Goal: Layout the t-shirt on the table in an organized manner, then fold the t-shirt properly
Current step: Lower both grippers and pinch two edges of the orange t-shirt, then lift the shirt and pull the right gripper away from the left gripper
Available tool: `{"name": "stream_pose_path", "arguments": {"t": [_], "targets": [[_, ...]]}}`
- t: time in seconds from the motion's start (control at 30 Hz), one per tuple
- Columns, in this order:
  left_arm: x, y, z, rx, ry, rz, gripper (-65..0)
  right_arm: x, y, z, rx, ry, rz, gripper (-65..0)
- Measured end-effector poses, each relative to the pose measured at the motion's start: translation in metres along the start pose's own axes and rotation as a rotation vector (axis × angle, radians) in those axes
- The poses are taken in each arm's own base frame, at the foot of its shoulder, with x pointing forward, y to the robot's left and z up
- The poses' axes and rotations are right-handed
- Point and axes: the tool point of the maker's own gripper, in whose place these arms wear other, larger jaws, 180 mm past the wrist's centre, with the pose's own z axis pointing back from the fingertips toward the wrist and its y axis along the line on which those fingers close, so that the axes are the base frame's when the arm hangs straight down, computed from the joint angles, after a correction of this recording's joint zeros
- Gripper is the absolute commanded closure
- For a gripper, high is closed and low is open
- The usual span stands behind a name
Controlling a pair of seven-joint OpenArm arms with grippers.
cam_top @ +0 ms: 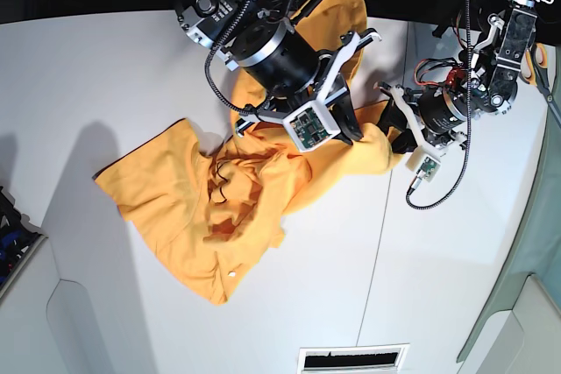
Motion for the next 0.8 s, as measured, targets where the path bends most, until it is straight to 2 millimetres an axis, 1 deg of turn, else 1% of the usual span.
{"name": "stream_pose_path", "arguments": {"t": [0.03, 0.1, 0.13, 0.17, 0.2, 0.23, 0.3, 0.43, 0.5, 0.57, 0.63, 0.7, 0.8], "targets": [[-0.003, 0.001, 0.000, 0.005, 0.009, -0.011, -29.1, 0.001, 0.000, 0.000, -0.001, -0.002, 0.002, -6.0], [-0.004, 0.002, 0.000, 0.010, 0.015, -0.019, -29.1, 0.003, -0.001, -0.001, 0.000, -0.007, 0.001, -23.2], [-0.004, 0.002, 0.000, 0.013, 0.017, -0.025, -29.1, 0.003, -0.001, -0.001, -0.001, -0.008, -0.001, -30.2], [-0.004, 0.003, 0.000, 0.014, 0.019, -0.027, -29.1, 0.002, -0.002, -0.001, -0.004, -0.005, -0.002, -35.0], [-0.005, 0.003, 0.000, 0.014, 0.025, -0.027, -29.1, -0.001, -0.003, -0.001, -0.012, 0.016, 0.007, -37.0], [-0.007, 0.003, 0.000, 0.013, 0.035, -0.026, -29.1, -0.004, -0.006, -0.001, -0.031, 0.031, 0.026, -37.1], [-0.011, 0.003, 0.000, 0.014, 0.057, -0.027, -29.1, -0.007, -0.021, 0.001, -0.113, 0.051, 0.040, -37.1], [-0.013, 0.007, 0.002, 0.019, 0.067, -0.032, -29.1, -0.010, -0.070, 0.010, -0.316, 0.059, -0.005, -37.1], [-0.014, 0.014, 0.007, 0.031, 0.082, -0.053, -29.1, -0.007, -0.094, 0.015, -0.387, 0.049, -0.023, -37.1], [-0.010, 0.020, 0.012, 0.040, 0.079, -0.080, -29.1, -0.004, -0.117, 0.016, -0.438, 0.034, -0.052, -37.1], [-0.001, 0.022, 0.017, 0.043, 0.062, -0.107, -29.1, -0.009, -0.133, 0.011, -0.454, 0.042, -0.084, -37.1], [0.012, 0.019, 0.019, 0.038, 0.030, -0.124, -29.1, -0.017, -0.146, 0.002, -0.465, 0.070, -0.094, -37.1], [0.026, 0.009, 0.020, 0.005, -0.017, -0.105, -29.1, -0.026, -0.161, -0.022, -0.463, 0.115, -0.083, -37.1]]}}
